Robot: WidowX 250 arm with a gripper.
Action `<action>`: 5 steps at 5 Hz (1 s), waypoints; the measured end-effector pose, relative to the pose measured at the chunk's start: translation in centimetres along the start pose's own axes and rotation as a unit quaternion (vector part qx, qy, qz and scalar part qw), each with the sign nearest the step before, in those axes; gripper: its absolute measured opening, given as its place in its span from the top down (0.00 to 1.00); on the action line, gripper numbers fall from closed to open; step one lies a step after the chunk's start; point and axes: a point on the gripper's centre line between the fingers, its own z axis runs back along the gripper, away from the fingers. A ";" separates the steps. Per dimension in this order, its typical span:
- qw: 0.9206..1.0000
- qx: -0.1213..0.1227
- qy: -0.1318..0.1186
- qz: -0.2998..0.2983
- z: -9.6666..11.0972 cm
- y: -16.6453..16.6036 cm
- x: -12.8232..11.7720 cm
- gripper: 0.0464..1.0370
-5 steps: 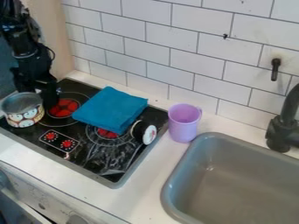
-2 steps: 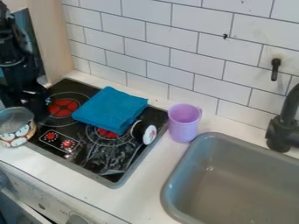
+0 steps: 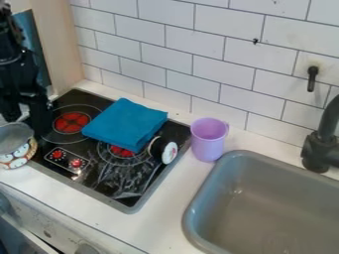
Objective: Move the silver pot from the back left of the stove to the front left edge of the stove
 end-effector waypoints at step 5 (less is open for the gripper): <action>0.990 -0.014 -0.018 -0.141 6.2 -6.5 -2.6 0.03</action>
